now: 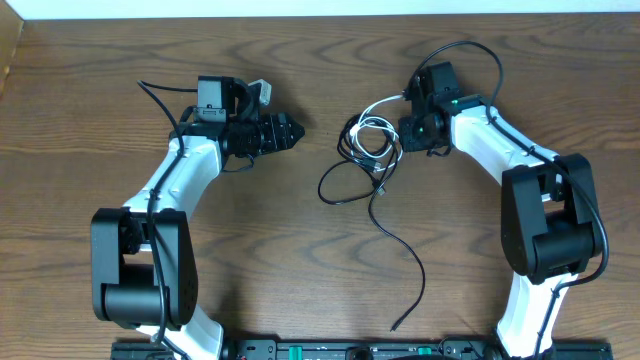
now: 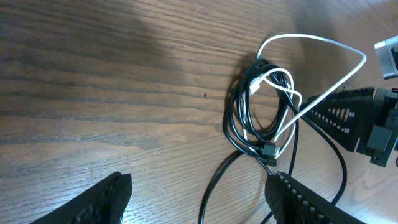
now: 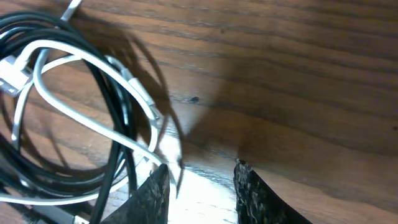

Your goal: Untangle cables

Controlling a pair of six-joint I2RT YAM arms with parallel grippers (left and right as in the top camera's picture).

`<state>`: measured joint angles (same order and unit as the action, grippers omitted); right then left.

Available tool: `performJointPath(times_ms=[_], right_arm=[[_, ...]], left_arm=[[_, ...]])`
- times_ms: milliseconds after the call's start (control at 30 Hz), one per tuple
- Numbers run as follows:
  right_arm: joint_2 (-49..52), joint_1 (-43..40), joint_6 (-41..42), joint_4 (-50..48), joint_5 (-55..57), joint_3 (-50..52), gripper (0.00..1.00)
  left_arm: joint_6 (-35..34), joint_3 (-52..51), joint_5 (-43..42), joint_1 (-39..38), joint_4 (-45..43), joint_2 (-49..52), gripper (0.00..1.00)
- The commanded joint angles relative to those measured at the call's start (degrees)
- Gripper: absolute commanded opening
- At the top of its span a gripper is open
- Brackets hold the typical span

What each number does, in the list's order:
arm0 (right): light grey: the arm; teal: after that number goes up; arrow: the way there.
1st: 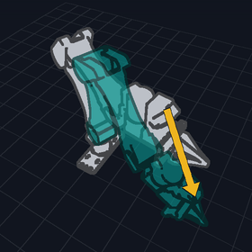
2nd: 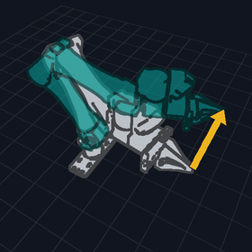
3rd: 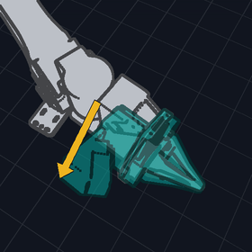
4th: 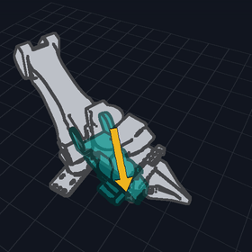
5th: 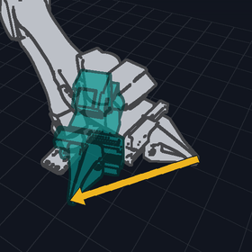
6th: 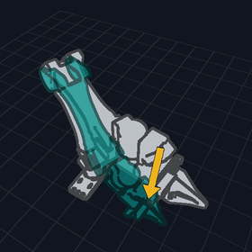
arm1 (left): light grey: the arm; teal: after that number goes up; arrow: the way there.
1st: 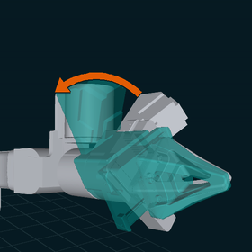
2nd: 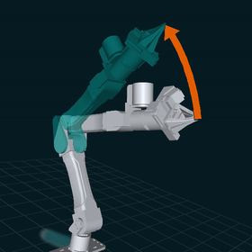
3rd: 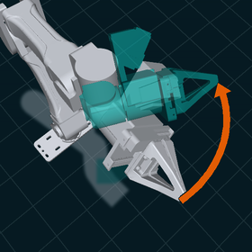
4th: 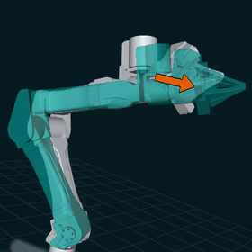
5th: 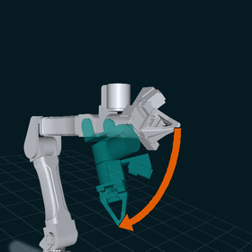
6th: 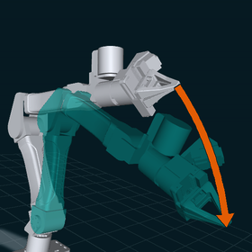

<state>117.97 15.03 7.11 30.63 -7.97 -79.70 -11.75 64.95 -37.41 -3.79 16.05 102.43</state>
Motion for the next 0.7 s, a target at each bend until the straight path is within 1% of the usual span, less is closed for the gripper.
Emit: performJointPath(times_ms=[0, 233, 433, 667], right_arm=[[0.31, 0.96, -2.99, 0.22, -2.95, -0.11, 0.31], [0.33, 1.18, -3.63, 0.20, -2.21, -0.11, 0.33], [0.35, 1.20, -3.58, 0.24, 4.90, -0.09, 0.32], [1.95, 1.81, -3.58, 0.04, 4.59, -0.04, 0.32]], left_arm=[[1.01, 0.00, -0.70, 0.07, -0.11, 0.66, 0.73], [1.01, 0.00, -0.70, 0.07, -0.09, 0.66, 0.73], [1.01, 0.00, -0.70, 0.07, -0.09, 0.66, 0.73], [1.01, 0.00, -0.70, 0.07, -0.11, 0.66, 0.73]])
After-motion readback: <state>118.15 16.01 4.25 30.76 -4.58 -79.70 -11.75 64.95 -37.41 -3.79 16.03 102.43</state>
